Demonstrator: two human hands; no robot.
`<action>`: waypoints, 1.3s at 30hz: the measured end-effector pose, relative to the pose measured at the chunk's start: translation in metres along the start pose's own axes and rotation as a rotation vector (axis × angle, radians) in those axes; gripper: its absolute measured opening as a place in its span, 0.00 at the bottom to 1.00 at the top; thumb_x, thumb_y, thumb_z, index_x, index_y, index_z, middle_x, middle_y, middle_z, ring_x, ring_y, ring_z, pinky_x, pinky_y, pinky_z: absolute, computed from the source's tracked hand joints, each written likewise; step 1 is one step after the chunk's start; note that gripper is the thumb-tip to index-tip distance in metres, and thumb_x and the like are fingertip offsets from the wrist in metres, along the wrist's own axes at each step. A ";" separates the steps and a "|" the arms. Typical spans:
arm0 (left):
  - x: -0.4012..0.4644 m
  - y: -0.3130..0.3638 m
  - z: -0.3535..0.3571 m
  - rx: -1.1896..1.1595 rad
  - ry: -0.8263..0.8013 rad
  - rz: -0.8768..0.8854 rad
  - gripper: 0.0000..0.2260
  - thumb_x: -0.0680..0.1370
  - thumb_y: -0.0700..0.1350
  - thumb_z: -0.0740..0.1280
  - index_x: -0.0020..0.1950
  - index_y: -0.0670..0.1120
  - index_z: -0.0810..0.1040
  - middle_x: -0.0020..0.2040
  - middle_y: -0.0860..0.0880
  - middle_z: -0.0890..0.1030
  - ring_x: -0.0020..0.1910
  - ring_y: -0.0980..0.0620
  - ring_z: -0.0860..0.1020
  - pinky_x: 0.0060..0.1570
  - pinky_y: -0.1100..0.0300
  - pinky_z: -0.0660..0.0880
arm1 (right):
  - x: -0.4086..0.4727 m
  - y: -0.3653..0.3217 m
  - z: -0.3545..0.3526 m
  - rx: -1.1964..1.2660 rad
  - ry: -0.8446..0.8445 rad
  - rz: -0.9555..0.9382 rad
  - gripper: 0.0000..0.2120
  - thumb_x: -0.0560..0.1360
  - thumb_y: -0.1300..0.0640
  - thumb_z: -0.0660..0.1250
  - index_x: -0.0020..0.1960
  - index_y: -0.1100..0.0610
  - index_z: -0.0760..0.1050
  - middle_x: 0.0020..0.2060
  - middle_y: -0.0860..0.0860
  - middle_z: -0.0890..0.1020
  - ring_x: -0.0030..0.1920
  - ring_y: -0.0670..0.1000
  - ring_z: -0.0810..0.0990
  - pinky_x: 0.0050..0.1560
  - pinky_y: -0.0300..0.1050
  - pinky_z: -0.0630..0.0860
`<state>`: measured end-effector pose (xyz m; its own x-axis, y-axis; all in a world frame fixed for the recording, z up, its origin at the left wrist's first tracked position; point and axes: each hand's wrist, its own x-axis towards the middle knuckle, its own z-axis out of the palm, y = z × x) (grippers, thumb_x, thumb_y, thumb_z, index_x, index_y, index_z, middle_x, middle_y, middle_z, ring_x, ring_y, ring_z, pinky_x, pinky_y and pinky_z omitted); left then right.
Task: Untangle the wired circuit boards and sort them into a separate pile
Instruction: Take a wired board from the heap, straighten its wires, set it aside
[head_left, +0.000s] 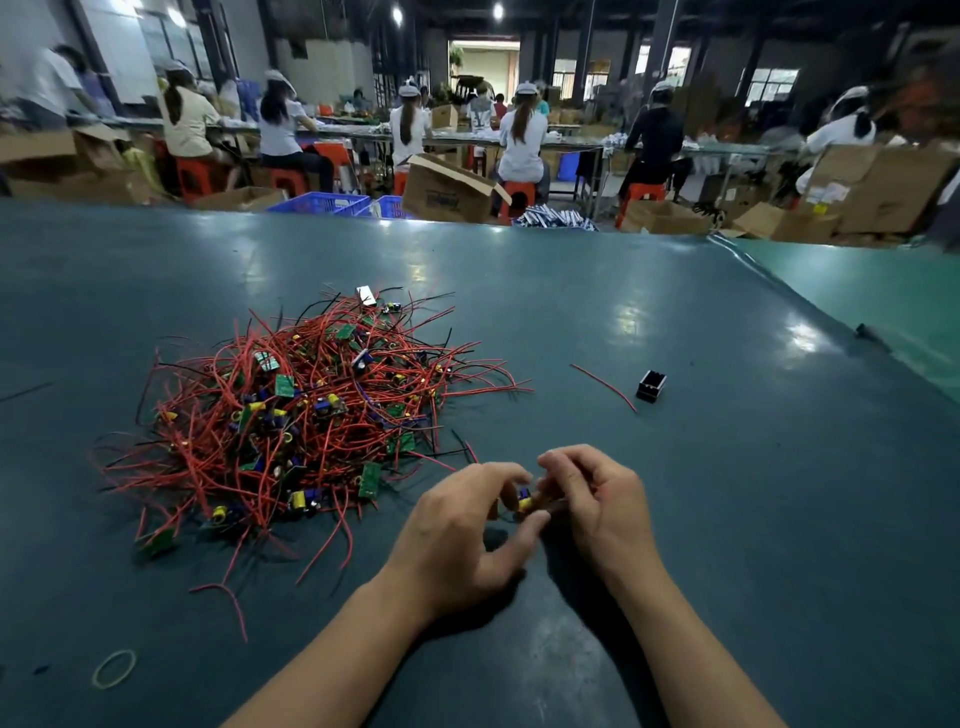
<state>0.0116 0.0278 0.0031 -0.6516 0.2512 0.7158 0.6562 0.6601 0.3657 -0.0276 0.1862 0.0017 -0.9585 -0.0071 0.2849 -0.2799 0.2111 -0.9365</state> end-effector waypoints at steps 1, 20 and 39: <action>0.001 -0.001 0.001 0.039 -0.014 -0.042 0.11 0.75 0.47 0.70 0.54 0.42 0.79 0.45 0.50 0.79 0.43 0.51 0.77 0.47 0.56 0.76 | 0.002 -0.001 -0.002 0.118 0.003 0.051 0.07 0.78 0.61 0.67 0.42 0.59 0.80 0.31 0.55 0.83 0.33 0.52 0.83 0.37 0.44 0.78; 0.002 -0.003 0.001 -0.059 0.074 -0.031 0.11 0.77 0.39 0.68 0.59 0.39 0.81 0.62 0.40 0.75 0.58 0.48 0.79 0.55 0.53 0.78 | 0.004 -0.005 -0.003 0.606 -0.268 0.341 0.15 0.70 0.57 0.69 0.52 0.66 0.80 0.45 0.61 0.84 0.40 0.52 0.83 0.42 0.43 0.82; 0.015 -0.016 0.004 -0.330 -0.020 -0.544 0.11 0.74 0.44 0.74 0.55 0.45 0.80 0.43 0.50 0.84 0.41 0.54 0.82 0.45 0.61 0.79 | 0.007 -0.004 0.004 0.509 -0.200 0.153 0.16 0.71 0.79 0.64 0.41 0.61 0.83 0.50 0.56 0.86 0.53 0.56 0.83 0.56 0.47 0.80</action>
<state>-0.0101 0.0243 0.0058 -0.9294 -0.0435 0.3665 0.3105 0.4448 0.8401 -0.0330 0.1813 0.0066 -0.9680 -0.2086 0.1399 -0.0797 -0.2730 -0.9587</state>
